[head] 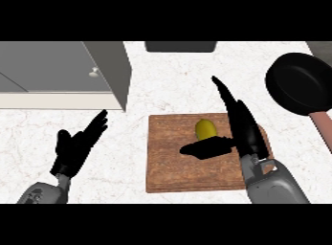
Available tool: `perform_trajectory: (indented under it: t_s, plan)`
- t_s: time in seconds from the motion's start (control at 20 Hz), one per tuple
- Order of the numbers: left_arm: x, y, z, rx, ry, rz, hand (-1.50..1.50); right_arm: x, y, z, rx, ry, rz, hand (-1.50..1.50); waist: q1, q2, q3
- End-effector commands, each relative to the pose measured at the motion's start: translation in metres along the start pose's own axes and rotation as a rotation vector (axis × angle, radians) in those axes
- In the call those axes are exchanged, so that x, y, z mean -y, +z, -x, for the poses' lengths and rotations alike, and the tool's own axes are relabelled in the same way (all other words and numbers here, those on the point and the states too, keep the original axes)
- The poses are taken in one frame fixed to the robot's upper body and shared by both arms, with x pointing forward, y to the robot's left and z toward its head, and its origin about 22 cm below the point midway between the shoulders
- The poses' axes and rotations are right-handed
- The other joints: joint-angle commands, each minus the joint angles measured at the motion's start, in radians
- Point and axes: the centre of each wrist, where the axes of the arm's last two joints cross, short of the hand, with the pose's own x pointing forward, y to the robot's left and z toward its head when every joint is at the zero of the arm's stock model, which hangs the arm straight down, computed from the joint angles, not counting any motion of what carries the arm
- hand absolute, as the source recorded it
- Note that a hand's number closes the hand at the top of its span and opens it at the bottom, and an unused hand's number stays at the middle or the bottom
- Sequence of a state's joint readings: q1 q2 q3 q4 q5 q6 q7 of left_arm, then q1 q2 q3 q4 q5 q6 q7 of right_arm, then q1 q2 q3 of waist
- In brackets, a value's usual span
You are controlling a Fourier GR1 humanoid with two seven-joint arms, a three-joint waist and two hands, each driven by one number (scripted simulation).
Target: Pick the lemon from the cutting board and place it in the pot
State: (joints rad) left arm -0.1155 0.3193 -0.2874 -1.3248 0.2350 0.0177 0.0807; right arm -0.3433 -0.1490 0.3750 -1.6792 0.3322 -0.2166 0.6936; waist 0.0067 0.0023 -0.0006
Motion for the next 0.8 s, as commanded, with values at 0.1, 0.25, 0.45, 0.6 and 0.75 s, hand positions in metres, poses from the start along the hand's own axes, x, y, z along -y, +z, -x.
perform_trajectory:
  t_s: [0.1,0.25,0.45,0.6,0.75]
  plan:
    - [0.008,-0.008,-0.010,0.014,-0.019,-0.012,0.00,-0.001,-0.018,0.050,-0.136,0.127,-0.186,-1.50,-0.001,0.000,0.001]
    - [0.002,0.003,0.003,-0.006,0.015,0.010,0.00,-0.019,-0.028,0.058,-0.141,0.125,-0.178,-1.50,-0.002,-0.002,0.001]
    - [0.002,0.002,-0.005,0.002,0.001,0.002,0.00,-0.012,-0.028,0.072,-0.129,0.133,-0.109,-1.50,-0.004,-0.002,0.001]
    - [-0.011,0.009,0.011,-0.006,-0.008,-0.011,0.00,0.017,-0.018,0.093,-0.092,0.141,-0.075,-1.50,-0.006,-0.002,0.001]
    - [0.024,0.002,-0.012,-0.004,0.024,-0.018,0.00,0.002,-0.013,0.096,-0.089,0.092,-0.072,-1.50,-0.006,-0.003,0.001]
